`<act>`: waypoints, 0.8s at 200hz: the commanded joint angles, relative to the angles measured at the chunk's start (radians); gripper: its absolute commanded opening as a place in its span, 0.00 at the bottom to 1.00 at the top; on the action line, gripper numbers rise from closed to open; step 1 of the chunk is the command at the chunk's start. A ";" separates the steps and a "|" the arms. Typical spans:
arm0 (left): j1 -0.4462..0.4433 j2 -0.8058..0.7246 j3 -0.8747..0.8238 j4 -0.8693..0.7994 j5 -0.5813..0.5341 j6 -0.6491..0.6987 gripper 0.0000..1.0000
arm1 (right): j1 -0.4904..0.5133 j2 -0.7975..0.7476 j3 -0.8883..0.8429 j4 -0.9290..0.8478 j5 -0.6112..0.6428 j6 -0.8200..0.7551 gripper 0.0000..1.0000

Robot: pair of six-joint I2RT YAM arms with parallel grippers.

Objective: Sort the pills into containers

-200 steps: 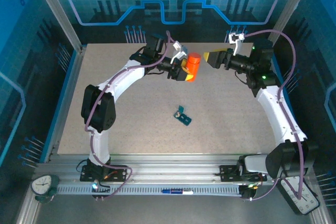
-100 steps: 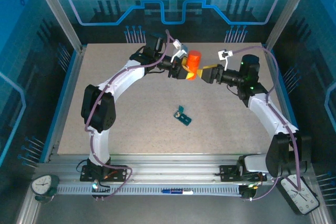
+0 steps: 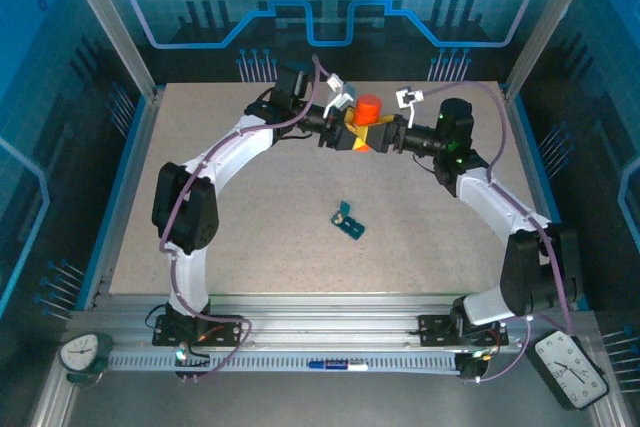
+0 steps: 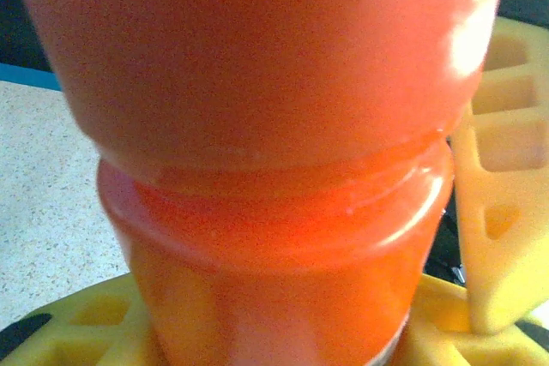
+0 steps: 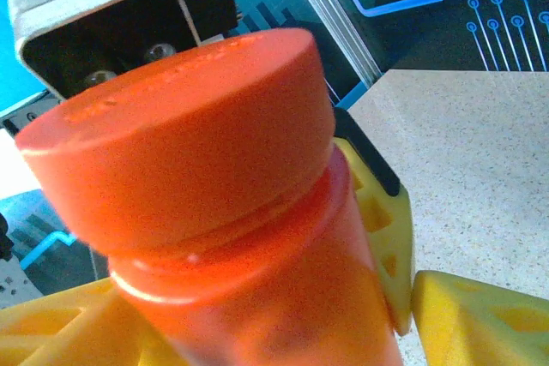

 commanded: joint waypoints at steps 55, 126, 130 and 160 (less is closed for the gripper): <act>-0.007 -0.063 -0.017 0.000 0.050 0.007 0.00 | 0.020 0.003 0.043 0.068 0.030 0.029 0.75; -0.012 -0.062 -0.013 -0.031 0.043 0.032 0.00 | 0.026 0.026 0.050 0.135 0.004 0.091 0.35; -0.012 -0.063 -0.014 -0.031 0.042 0.033 0.00 | 0.025 0.026 0.050 0.135 0.003 0.092 0.34; -0.012 -0.068 -0.015 -0.037 0.042 0.037 0.00 | 0.023 0.017 0.047 0.122 0.014 0.084 0.57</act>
